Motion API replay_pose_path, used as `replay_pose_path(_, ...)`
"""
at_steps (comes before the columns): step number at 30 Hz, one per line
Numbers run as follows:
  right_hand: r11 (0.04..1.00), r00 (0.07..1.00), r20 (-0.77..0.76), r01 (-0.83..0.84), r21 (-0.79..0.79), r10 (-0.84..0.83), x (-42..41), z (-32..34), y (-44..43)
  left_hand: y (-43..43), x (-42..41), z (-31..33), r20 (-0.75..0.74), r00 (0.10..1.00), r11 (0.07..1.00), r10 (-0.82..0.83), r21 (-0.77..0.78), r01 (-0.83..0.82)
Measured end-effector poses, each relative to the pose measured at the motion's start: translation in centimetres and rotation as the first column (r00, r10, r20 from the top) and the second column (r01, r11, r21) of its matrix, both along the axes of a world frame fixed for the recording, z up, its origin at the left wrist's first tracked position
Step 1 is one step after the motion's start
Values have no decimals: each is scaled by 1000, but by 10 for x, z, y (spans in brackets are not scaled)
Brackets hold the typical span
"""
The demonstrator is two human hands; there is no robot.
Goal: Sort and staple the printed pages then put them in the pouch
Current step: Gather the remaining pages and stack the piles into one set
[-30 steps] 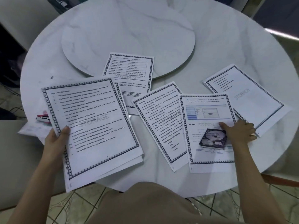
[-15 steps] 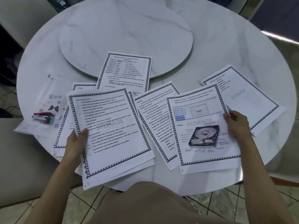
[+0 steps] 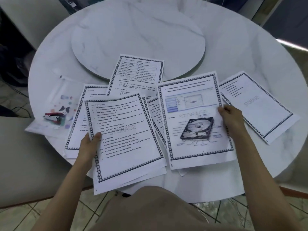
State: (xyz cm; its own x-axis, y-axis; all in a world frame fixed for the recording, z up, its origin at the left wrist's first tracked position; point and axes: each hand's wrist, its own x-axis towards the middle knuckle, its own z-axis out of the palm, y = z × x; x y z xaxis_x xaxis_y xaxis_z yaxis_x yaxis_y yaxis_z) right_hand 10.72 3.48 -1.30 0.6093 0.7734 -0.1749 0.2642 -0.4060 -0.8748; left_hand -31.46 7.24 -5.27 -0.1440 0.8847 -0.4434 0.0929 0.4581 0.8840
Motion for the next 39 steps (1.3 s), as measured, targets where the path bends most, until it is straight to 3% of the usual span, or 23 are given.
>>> replay_pose_path(6,991,989,-66,-131,-1,131,-58,-13,28,-2,1,1,14,1000,1000,-28,4,28)
replay_pose_path(15,964,964,-48,-263,-28,261,-158,-33,39,-2,-1,5,77,997,999,-26,-28,28)
replay_pose_path(22,943,945,-21,-327,-69,326,-204,-45,23,-6,-4,3,-64,988,985,-138,97,144)
replay_pose_path(27,969,965,-107,-244,-36,239,-178,-34,22,-5,-9,6,-94,981,975,-168,129,179)
replay_pose_path(29,977,977,-54,-209,-46,207,-157,-28,21,-5,-11,7,-99,981,974,-168,139,181)
replay_pose_path(33,983,961,221,-145,-109,166,-107,-22,20,-5,-17,9,-119,980,972,-160,153,177)
replay_pose_path(36,943,895,401,-58,-327,194,-75,-22,21,-4,-20,10,-133,981,973,-144,159,165)
replay_pose_path(39,841,869,428,26,-541,249,-56,-20,19,-3,-23,9,-144,981,975,-133,161,156)
